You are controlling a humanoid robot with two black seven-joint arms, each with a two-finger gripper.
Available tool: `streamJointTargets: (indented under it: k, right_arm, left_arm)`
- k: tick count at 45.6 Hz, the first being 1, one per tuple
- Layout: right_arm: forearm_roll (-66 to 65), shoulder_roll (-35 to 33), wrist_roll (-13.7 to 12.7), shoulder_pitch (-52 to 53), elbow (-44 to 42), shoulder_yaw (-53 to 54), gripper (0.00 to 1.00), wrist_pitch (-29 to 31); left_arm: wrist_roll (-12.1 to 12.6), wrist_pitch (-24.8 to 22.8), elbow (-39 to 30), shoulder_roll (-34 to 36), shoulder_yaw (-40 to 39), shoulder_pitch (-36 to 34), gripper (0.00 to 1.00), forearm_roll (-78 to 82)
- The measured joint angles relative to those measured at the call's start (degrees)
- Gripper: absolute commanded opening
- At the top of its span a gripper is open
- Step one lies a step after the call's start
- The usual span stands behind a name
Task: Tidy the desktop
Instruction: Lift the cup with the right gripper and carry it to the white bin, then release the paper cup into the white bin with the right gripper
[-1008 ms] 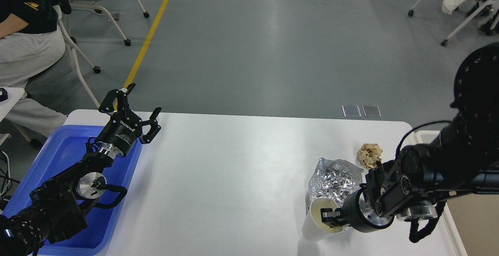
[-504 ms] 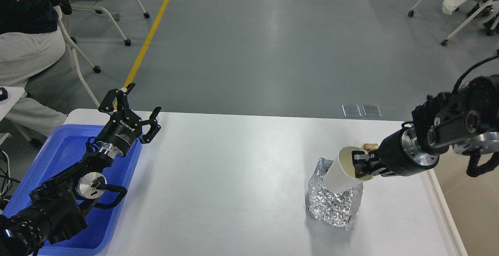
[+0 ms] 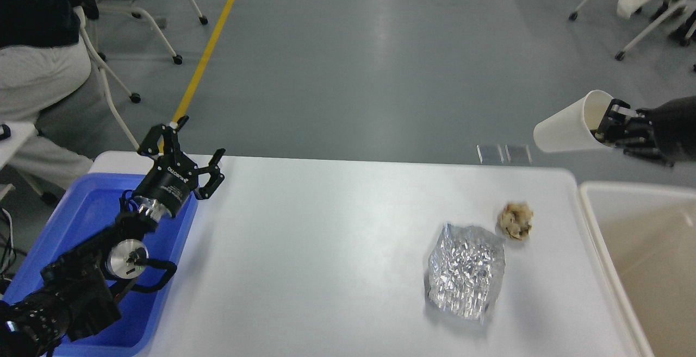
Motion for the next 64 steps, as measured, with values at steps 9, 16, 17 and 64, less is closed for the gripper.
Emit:
streamJointTargets:
  k: [9, 16, 17, 64]
  right_arm:
    - [-0.16, -13.07, -1.36, -13.75, -11.97, 13.45, 0.00, 0.40]
    - [1.76, -18.09, -2.68, -27.23, -20.36, 27.56, 0.00, 0.17]
    - [2.25, -18.46, -2.94, -29.09, -21.57, 29.45, 0.00, 0.15]
    - [9.47, 9.46, -30.64, -83.17, -76.50, 99.37, 0.00, -10.32]
  left_arm:
    - [-0.01, 0.00, -0.01, 0.01, 0.00, 0.00, 1.00, -0.01]
    - [-0.07, 0.00, -0.02, 0.00, 0.00, -0.01, 1.00, 0.00]
    - [-0.07, 0.00, -0.02, -0.01, 0.00, 0.00, 1.00, -0.01]
    - [-0.09, -0.02, -0.01, 0.00, 0.00, 0.00, 1.00, -0.02]
